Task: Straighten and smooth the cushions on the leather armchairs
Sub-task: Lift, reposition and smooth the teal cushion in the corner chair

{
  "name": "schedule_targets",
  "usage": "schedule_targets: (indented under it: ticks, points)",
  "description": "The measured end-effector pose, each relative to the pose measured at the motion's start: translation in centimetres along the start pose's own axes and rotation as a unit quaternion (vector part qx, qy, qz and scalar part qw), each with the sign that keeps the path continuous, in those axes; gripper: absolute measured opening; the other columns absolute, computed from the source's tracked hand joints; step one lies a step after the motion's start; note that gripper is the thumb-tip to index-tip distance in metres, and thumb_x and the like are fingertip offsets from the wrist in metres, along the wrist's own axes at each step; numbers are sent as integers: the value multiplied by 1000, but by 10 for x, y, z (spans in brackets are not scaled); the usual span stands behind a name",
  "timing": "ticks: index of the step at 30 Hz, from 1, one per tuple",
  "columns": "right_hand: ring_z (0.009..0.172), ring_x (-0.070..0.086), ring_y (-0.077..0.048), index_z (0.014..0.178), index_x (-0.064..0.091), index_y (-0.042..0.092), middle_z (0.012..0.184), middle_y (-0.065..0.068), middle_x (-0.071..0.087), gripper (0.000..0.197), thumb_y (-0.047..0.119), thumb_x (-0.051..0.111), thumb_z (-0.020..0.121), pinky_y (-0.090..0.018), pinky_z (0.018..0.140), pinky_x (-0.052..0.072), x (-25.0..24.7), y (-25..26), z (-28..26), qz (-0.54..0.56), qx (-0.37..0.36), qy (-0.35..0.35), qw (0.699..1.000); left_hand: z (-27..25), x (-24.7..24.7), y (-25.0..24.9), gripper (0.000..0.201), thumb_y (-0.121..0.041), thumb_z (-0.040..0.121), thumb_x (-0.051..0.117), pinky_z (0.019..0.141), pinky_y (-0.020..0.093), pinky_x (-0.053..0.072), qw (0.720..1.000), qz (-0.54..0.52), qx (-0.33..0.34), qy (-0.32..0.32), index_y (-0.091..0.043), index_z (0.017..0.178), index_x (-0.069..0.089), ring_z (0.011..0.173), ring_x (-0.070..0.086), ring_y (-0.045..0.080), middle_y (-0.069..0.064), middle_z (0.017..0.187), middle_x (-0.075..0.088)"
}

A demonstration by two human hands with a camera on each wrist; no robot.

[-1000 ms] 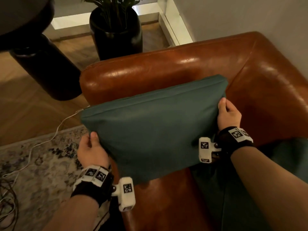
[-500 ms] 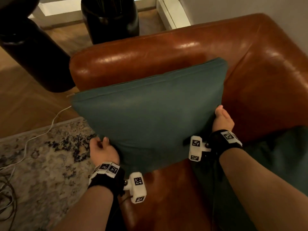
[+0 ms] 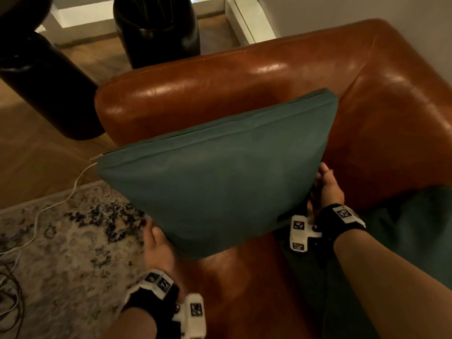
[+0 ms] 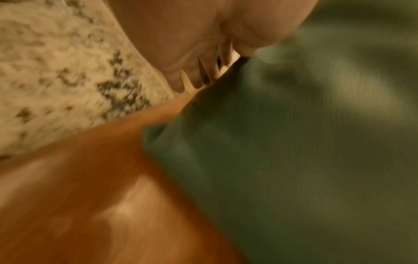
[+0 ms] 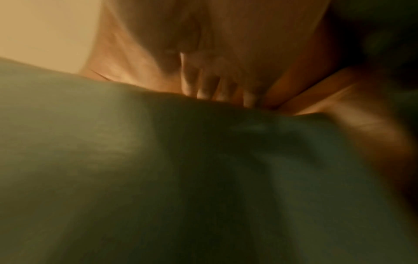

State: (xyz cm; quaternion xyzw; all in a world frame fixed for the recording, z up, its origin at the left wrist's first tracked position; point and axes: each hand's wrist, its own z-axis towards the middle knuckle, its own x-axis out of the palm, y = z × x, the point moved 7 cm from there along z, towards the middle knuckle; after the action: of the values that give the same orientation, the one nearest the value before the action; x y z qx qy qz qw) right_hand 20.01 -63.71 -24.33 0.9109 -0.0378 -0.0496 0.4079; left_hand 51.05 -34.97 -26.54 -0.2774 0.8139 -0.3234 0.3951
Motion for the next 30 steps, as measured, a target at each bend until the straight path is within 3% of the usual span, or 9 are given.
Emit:
schedule_targets:
  ticks: [3,10,13,16,18,22,25,27,30]
  points:
    - [119,56,-27,117,67,40,127,8,64,43,56,65,77,-46,102,44,-3,-22,-3,-117,17,6,993,-3,17,17,42,-26,104,31,110,31,28,999,-18,-34,13,-14,143,40,138,36,27,5,148,41]
    - [76,56,-8,83,71,39,76,19,60,15,45,59,91,-25,79,43,-12,4,-11,-162,-92,-102,977,10,12,8,20,-26,99,46,80,34,36,993,-11,-69,-92,-7,102,49,102,57,35,16,101,57]
    - [99,64,-16,106,72,31,100,10,69,25,44,54,94,-28,80,45,-13,11,-9,-217,-122,-75,966,-3,-1,4,27,-31,98,47,78,34,36,995,36,-25,-92,-7,109,48,97,57,32,10,100,56]
    - [118,57,-16,128,58,36,130,10,60,32,38,46,98,-32,95,46,-16,35,-38,-232,-239,-55,941,-33,-27,5,28,-47,92,43,73,35,38,992,75,71,-67,-19,95,43,84,57,32,5,87,54]
    - [125,52,-18,132,55,31,135,8,54,36,30,44,97,-37,106,42,-1,57,-95,-274,-418,-33,865,-72,-29,-18,28,-51,89,38,75,35,40,969,140,203,-7,-24,93,44,84,56,29,1,89,53]
    - [144,30,-22,140,48,19,150,-4,41,48,23,50,92,-47,119,17,94,23,-203,-449,-638,175,601,-137,5,-127,32,-26,95,40,115,42,26,836,166,516,84,-18,124,49,132,44,25,2,135,51]
    - [149,17,-23,146,38,26,158,-1,24,56,39,49,92,-50,120,14,143,7,-189,-587,-674,187,408,-90,29,-194,53,-32,97,32,121,45,6,792,315,522,43,-24,149,25,149,12,24,-1,159,21]
    - [149,14,-23,149,32,31,160,3,18,57,52,41,96,-46,120,14,153,31,-157,-625,-674,157,361,-52,33,-208,59,-42,97,28,121,42,3,748,421,511,37,-28,153,14,150,4,23,-1,162,10]
    - [150,6,-23,153,14,35,162,5,12,65,62,26,96,-47,121,10,143,83,-111,-663,-624,87,405,-25,16,-199,62,-50,96,27,121,45,2,725,483,490,26,-33,153,9,150,2,25,-3,163,5]
